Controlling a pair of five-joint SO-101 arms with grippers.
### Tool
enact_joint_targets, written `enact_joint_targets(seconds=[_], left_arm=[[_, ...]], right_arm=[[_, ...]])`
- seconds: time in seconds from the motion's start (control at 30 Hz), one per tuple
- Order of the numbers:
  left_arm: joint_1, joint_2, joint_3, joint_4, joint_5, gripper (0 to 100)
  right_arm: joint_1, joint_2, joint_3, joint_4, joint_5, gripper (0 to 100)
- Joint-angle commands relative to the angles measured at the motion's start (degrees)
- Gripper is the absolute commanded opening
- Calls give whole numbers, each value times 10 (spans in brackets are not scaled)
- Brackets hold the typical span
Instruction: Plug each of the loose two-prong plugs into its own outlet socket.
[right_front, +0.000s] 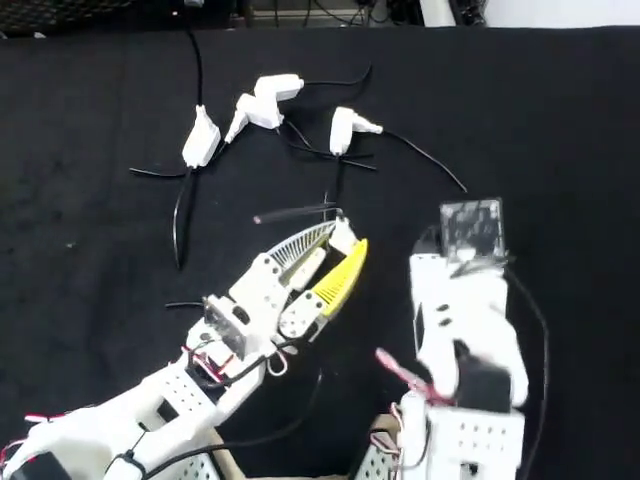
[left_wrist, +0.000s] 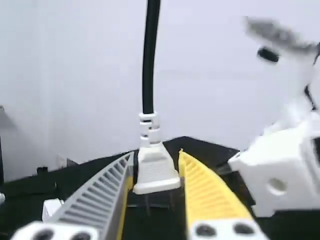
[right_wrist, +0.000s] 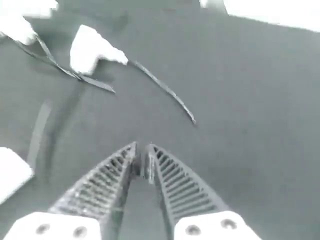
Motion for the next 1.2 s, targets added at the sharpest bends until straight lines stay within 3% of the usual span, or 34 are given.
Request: enact_joint_targets(seconds=[0.0,0.07,0.17,0.57,0.83,0.93,1.07,1.17], left_arm=[[21,-11,7,54,4,29],[28,-11,7,64,4,29],[31,-11,11,66,4,29],[30,-5,11,69,4,29],[26,-5,11,70,4,29],[41,-10,11,96,4,29],[57,-10,11,97,4,29],[54,-11,11,97,4,29]], right_arm=[[-86,-166,-22,100,12,12],[-146,-233,-22,148,28,12],[-187,-217,-25,162,46,12],[-175,-224,-25,57,101,12],[-161,-224,-67,45,142,12],[-165,-224,-53,37,125,12],[-193,-226,-12,-1,31,12],[-232,-227,-1,-11,19,12]])
